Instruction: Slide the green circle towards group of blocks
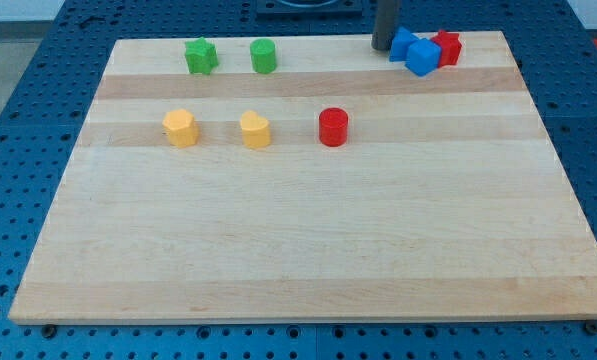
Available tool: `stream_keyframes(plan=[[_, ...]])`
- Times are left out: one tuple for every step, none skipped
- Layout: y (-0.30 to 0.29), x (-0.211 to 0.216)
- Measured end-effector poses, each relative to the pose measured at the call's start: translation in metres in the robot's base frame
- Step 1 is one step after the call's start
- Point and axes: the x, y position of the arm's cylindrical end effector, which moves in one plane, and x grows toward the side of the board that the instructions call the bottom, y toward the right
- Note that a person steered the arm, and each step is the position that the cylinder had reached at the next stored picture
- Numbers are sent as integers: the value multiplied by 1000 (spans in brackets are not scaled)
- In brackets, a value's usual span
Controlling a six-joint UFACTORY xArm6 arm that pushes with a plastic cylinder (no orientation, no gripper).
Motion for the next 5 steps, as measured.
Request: stream_keyframes(plan=[[1, -2], [0, -4], [-40, -13], [-85, -23], [-121, -21]])
